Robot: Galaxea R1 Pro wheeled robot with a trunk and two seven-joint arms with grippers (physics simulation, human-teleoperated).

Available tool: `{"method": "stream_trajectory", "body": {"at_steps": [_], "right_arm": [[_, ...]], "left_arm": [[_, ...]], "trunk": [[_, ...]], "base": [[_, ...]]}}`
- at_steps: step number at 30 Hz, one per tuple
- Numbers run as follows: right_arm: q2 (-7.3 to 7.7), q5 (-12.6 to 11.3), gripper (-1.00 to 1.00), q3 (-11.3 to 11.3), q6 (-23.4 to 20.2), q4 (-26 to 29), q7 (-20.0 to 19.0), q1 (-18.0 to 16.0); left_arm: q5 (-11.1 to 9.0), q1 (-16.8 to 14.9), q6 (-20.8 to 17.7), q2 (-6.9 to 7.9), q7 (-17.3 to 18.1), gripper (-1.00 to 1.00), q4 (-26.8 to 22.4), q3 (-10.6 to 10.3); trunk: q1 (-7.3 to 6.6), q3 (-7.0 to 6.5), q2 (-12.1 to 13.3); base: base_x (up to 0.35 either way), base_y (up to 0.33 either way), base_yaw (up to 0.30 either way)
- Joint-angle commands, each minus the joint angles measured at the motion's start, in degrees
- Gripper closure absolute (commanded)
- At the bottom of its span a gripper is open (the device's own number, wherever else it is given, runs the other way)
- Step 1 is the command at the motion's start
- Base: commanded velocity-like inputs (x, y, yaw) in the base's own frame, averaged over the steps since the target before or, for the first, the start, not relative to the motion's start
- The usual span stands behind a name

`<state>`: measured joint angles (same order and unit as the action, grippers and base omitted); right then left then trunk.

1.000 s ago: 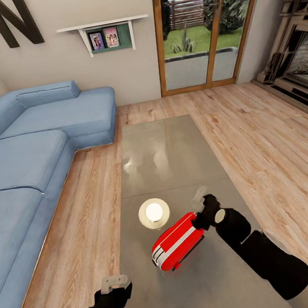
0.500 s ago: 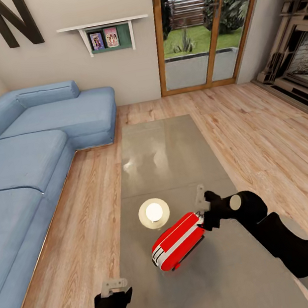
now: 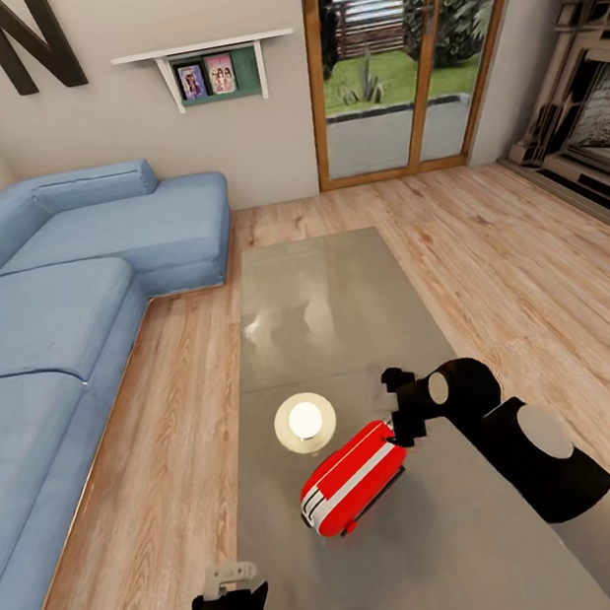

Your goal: Turn on the radio receiver that's on the table in the living room.

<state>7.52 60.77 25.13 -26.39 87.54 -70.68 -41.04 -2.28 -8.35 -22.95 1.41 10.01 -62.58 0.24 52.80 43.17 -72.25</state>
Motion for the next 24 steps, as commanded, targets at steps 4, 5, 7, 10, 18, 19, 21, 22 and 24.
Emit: {"method": "stream_trajectory", "body": {"at_steps": [4, 5, 7, 10, 18, 19, 21, 22, 24], "right_arm": [[-3.83, 4.6, -1.0, 0.0, 2.4, -2.1, -2.0, -1.4], [-4.91, 5.6, -1.0, -0.1, 2.8, -2.8, -2.4, -1.7], [-6.44, 6.7, -1.0, -0.1, 3.2, -3.5, -3.0, -2.0], [-7.36, 7.2, -1.0, -0.1, 3.3, -3.9, -3.8, -2.3], [-11.31, 7.3, -1.0, -0.1, 3.4, -10.8, -5.5, -6.3], [-11.38, 7.3, -1.0, -0.1, 3.4, -11.0, -5.5, -6.4], [-11.51, 7.4, -1.0, -0.1, 3.5, -11.6, -5.6, -6.5], [-11.56, 7.4, -1.0, 0.0, 3.5, -12.0, -5.7, -6.6], [-11.67, 7.5, -1.0, 0.1, 4.2, -13.9, -5.7, -6.7]], "left_arm": [[0.0, 0.0, 0.0, 0.0, 0.0, -1.0, 0.2, 0.0], [0.0, 0.0, 0.0, 0.0, 0.0, -1.0, 0.2, 0.0], [0.0, 0.0, 0.0, 0.0, 0.0, -1.0, 0.4, 0.0], [0.0, 0.0, 0.0, 0.0, 0.0, -1.0, 0.9, 0.0], [0.0, 0.0, 0.1, -0.1, 0.0, -1.0, 1.6, 0.0], [0.0, 0.0, 0.2, -0.1, 0.0, -1.0, 1.7, 0.0], [0.0, 0.0, 0.4, -0.09, 0.0, -1.0, 2.0, 0.0], [0.0, 0.0, 0.4, -0.09, 0.0, -1.0, 2.1, 0.0], [0.0, 0.0, 0.5, -0.09, 0.0, -1.0, 2.3, 0.0]], "trunk": [[0.0, 0.0, 0.0], [0.0, 0.0, 0.0], [0.0, 0.0, 0.0], [0.0, 0.0, 0.0], [0.0, 0.0, 0.0], [0.0, 0.0, 0.0], [0.0, 0.0, 0.0], [0.0, 0.0, 0.0], [0.0, 0.0, 0.0]], "base": [[0.0, 0.0, 0.0], [0.0, 0.0, 0.0], [0.0, 0.0, 0.0], [0.0, 0.0, 0.0], [0.0, 0.0, 0.0], [0.0, 0.0, 0.0], [0.0, 0.0, 0.0], [0.0, 0.0, 0.0], [0.0, 0.0, 0.0]]}}
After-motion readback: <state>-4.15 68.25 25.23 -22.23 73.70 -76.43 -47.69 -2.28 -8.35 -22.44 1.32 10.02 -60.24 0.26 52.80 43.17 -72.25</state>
